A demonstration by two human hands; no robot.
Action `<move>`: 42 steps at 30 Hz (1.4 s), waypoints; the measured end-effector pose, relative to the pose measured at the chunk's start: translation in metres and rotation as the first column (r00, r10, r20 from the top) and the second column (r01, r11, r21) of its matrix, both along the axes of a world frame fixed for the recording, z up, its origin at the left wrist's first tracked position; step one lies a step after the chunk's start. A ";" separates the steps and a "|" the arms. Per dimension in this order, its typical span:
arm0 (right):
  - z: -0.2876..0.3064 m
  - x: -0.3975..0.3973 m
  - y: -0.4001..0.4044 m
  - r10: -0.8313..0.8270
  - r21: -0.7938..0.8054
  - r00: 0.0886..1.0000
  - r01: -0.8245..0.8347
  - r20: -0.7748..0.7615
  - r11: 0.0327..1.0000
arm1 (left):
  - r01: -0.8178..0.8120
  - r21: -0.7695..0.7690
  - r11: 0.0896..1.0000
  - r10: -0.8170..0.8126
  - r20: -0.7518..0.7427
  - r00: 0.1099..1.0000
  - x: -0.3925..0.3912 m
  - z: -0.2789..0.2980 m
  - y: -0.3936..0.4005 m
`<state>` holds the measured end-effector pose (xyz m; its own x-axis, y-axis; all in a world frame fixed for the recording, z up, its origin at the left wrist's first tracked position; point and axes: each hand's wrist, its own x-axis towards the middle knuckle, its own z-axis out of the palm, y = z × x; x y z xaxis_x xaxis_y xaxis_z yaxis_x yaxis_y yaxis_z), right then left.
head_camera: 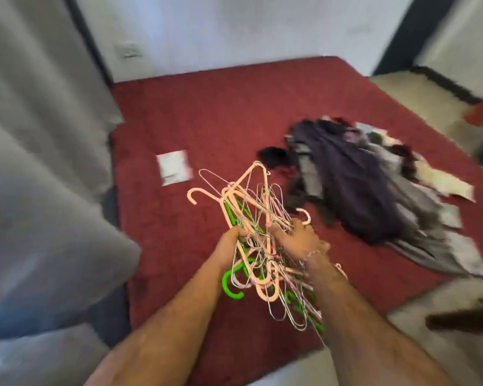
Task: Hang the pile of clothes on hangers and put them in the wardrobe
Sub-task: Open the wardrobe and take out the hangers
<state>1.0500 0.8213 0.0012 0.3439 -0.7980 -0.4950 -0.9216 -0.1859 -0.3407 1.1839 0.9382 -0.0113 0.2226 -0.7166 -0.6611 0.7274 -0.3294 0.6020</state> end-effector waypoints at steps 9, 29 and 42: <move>-0.144 0.188 0.003 0.130 0.603 0.875 -0.423 0.467 0.676 | -0.535 0.268 0.801 0.352 0.513 0.783 0.120 -0.003 0.038; -0.121 0.011 -0.142 0.099 0.475 0.906 -0.306 0.412 0.825 | -0.158 0.728 0.668 -0.557 0.629 0.542 -0.046 -0.112 -0.059; -0.089 -0.095 -0.160 0.263 0.286 0.945 -0.310 0.193 0.907 | 0.119 0.595 0.795 -0.603 0.753 0.264 -0.096 -0.098 -0.118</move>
<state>0.9551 0.6610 -0.0877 0.6222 -0.4698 -0.6262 -0.7795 -0.2981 -0.5510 1.0880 0.8202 -0.1096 0.6063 -0.6591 -0.4451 -0.4235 -0.7413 0.5207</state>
